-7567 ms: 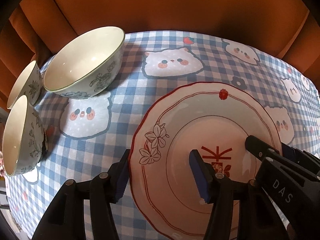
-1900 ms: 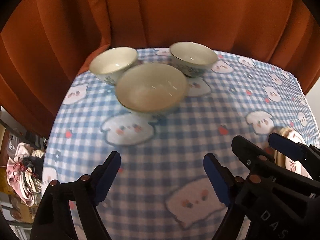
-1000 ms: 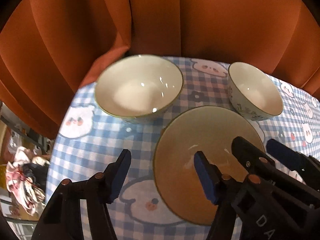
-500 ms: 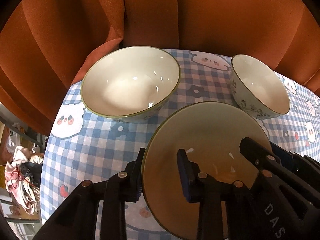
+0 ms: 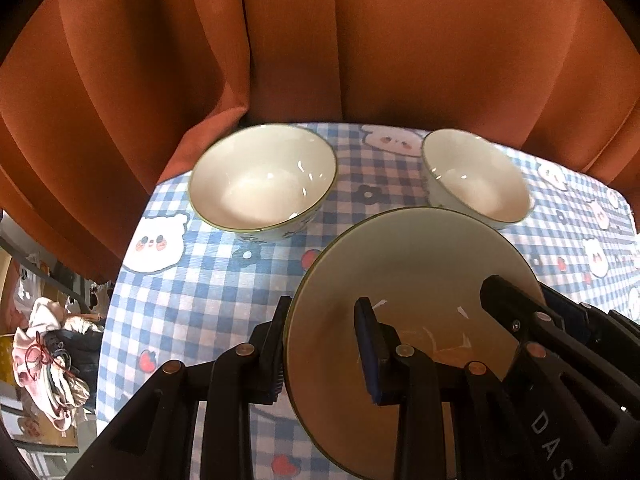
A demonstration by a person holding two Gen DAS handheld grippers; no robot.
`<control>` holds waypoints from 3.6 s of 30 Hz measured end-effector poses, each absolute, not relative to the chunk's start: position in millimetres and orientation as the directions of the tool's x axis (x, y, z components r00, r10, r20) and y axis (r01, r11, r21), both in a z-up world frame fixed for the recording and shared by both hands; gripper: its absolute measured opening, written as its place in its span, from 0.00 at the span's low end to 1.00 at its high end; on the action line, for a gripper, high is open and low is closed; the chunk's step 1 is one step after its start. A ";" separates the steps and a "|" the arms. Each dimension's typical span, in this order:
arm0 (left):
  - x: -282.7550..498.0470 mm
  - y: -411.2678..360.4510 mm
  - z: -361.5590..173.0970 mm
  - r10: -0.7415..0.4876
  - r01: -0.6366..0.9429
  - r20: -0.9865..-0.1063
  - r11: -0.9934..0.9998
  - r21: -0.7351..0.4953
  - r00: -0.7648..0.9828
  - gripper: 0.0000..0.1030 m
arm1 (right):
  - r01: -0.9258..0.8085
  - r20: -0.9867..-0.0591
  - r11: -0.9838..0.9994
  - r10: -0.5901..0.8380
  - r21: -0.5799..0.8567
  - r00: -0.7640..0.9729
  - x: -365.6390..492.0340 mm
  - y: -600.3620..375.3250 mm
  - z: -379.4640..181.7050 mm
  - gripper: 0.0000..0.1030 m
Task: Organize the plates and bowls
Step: 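Carry the cream bowl with both grippers toward the plate stack, then lower the cream bowl onto the cloth beside the plates and open both grippers, then move both grippers to another green-rimmed cream bowl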
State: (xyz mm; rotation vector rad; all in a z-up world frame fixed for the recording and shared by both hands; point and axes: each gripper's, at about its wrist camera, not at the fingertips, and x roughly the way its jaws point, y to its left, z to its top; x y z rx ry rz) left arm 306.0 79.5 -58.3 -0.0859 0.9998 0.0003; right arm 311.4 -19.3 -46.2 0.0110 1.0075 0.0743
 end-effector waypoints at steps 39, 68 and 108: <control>157.4 -7.8 -62.0 -0.037 -0.032 -0.846 0.998 -0.063 0.532 0.29 | -0.072 -0.837 0.997 0.069 0.035 0.544 147.2 -112.0 -43.7 0.25; 145.6 -46.6 -95.0 0.014 -0.095 -0.857 0.995 -0.041 0.515 0.62 | -0.177 -0.878 0.984 0.115 0.036 0.464 155.3 -148.8 -89.1 0.28; 192.8 113.7 -39.4 -0.067 -0.023 -0.793 0.995 -0.101 0.605 0.80 | -0.117 -0.788 0.993 0.081 0.011 0.610 184.4 -11.8 -23.0 0.72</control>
